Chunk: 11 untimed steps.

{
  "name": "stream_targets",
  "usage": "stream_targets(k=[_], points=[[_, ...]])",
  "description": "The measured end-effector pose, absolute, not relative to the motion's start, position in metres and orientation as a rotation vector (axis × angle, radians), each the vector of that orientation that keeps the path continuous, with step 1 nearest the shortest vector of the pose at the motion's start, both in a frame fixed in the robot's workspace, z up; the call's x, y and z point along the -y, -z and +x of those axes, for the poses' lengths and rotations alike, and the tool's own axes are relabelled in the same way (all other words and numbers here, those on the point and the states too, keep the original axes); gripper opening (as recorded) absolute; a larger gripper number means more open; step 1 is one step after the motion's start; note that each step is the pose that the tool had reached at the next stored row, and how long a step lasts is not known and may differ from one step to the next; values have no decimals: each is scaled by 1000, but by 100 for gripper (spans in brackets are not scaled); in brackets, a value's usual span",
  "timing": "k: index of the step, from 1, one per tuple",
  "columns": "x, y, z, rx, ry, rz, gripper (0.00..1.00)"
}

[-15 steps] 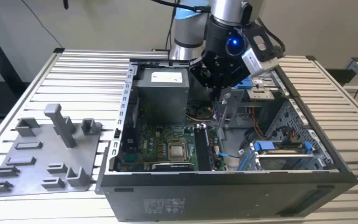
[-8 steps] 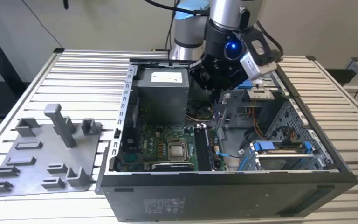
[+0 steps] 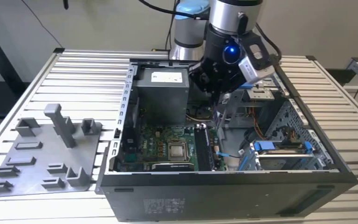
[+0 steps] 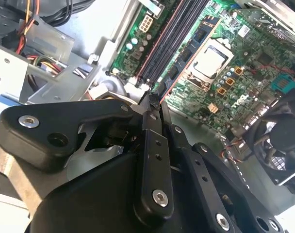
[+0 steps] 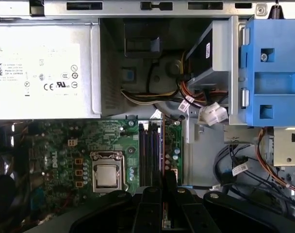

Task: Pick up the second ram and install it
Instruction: 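Insert the second ram into the second slot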

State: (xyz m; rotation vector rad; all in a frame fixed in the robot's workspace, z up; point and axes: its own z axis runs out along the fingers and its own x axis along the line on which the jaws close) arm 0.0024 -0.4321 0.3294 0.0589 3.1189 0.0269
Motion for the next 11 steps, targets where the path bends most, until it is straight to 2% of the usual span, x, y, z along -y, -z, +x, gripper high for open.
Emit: stream_targets(k=[11], points=[[432,-320,2,-3119,-27,70,14]])
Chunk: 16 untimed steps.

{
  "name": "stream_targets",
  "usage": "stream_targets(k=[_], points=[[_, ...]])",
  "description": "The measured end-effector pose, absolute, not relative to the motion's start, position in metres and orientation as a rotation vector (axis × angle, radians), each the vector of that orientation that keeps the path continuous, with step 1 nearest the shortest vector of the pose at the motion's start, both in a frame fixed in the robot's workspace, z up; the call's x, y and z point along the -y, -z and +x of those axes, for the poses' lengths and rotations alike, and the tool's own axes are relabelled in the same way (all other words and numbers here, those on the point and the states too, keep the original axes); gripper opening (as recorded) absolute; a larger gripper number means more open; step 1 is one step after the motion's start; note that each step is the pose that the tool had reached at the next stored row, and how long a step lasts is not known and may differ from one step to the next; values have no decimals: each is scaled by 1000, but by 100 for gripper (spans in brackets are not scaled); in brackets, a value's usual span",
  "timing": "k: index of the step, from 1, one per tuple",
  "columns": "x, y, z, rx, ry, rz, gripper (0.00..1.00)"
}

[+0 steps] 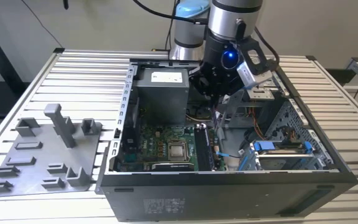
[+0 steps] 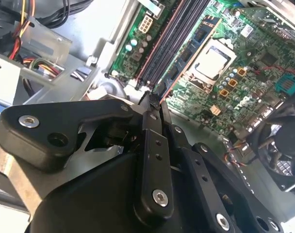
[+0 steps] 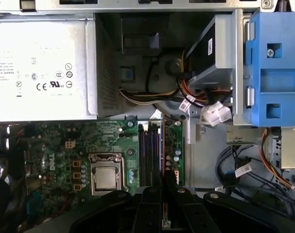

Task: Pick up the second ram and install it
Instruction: 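Insert the second ram into the second slot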

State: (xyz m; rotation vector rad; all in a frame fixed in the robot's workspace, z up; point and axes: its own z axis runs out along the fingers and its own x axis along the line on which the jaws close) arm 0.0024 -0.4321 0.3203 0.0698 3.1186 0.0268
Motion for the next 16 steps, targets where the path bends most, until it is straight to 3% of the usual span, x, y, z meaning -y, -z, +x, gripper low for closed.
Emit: stream_targets(k=[16], points=[[432,-310,2,-3119,-27,70,14]])
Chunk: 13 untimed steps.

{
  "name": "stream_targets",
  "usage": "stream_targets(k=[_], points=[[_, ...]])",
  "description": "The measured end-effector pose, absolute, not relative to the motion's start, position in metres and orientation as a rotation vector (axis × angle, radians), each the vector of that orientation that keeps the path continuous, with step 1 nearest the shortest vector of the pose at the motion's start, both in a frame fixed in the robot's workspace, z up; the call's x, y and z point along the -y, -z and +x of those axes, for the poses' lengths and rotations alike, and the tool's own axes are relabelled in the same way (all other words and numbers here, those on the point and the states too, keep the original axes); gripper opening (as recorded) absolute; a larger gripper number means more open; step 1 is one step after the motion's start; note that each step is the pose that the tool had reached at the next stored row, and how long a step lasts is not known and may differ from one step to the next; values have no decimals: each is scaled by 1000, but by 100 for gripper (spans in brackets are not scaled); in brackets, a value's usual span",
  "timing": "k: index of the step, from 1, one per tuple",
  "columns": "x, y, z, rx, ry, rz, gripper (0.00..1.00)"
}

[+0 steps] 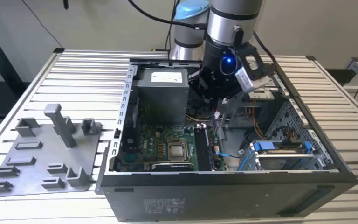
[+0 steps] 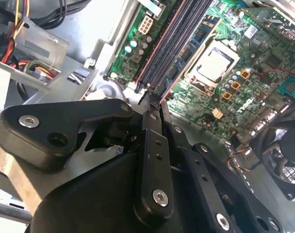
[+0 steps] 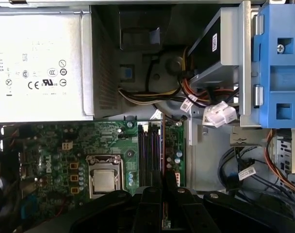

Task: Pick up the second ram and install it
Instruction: 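Insert the second ram into the second slot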

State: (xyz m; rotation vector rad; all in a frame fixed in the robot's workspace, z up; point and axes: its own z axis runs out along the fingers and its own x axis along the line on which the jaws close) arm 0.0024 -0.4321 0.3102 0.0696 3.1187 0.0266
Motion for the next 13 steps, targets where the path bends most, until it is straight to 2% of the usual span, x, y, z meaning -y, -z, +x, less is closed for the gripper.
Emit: stream_targets(k=[13], points=[[432,-301,2,-3119,-26,70,14]])
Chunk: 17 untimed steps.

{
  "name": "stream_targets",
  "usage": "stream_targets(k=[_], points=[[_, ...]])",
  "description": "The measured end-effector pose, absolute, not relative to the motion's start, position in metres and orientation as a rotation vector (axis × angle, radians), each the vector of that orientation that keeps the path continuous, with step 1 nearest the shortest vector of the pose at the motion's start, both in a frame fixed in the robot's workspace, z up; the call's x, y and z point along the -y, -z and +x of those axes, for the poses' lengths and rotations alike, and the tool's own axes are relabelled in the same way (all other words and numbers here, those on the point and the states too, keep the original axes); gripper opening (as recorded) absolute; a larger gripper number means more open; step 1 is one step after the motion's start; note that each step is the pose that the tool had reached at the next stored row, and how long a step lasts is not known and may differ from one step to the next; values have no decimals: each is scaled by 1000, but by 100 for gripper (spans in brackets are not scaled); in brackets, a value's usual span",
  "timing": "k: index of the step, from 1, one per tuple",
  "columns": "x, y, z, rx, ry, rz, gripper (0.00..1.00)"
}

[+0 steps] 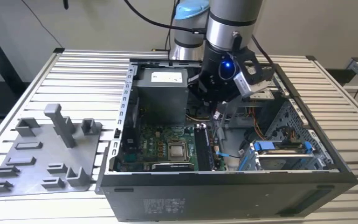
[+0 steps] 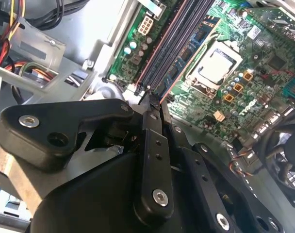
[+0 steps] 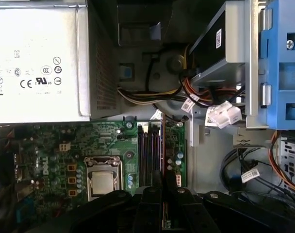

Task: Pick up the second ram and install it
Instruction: 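Insert the second ram into the second slot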

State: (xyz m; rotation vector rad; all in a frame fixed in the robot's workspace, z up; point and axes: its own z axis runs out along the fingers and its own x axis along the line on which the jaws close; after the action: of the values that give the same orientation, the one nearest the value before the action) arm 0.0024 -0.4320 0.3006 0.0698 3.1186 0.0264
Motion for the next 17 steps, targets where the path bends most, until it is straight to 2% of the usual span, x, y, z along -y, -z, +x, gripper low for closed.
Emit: stream_targets(k=[17], points=[[438,-276,-1,-3113,-22,59,14]])
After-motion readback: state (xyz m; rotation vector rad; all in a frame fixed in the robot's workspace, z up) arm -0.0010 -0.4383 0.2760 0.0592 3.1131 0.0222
